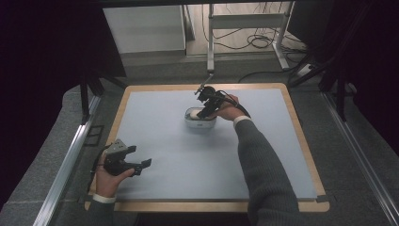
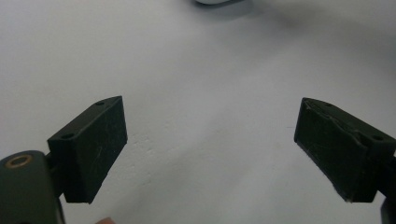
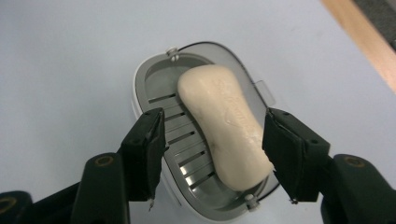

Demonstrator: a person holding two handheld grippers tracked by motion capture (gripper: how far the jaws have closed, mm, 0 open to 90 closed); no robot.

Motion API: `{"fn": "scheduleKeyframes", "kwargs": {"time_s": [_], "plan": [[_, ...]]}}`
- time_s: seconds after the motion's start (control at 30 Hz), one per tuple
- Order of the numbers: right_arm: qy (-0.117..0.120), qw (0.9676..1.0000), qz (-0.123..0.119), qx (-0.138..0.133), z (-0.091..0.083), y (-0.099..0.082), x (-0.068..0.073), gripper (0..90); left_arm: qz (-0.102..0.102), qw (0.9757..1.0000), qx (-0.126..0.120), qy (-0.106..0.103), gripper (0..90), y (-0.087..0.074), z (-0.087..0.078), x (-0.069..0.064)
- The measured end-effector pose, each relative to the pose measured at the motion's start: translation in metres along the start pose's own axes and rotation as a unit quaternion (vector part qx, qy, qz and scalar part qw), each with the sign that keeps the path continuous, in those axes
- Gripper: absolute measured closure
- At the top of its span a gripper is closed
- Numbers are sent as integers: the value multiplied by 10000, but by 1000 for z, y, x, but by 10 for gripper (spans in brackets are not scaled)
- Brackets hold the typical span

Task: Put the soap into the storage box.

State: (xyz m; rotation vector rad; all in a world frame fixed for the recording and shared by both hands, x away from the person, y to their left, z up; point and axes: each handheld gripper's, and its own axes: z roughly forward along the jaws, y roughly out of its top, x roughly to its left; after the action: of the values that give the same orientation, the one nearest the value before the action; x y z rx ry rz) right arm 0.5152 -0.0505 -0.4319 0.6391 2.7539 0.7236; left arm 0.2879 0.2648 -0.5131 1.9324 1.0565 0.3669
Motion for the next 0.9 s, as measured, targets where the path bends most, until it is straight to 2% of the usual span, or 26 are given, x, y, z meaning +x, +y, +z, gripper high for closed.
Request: {"fn": "scheduleKeyframes", "kwargs": {"time_s": [0.07, 0.13, 0.4, 0.6, 0.9], "plan": [[11, 9997, 161, -168, -7, -5, -2, 377, 8, 10000, -3, -3, 100, 0, 0, 0], [-58, 9993, 210, -304, -13, -9, -2, 371, 21, 10000, 20, 5, 100, 0, 1, -1], [-155, 9972, 437, -592, -39, -34, 5, 365, 15, 10000, 17, 21, 100, 0, 1, -1], [-296, 9942, 650, -800, -53, -60, 9, 363, 8, 10000, -11, 31, 100, 1, -1, -2], [-403, 9904, 829, -1028, -69, -108, 19, 362, 23, 10000, 24, 40, 100, 0, 1, -2]]}}
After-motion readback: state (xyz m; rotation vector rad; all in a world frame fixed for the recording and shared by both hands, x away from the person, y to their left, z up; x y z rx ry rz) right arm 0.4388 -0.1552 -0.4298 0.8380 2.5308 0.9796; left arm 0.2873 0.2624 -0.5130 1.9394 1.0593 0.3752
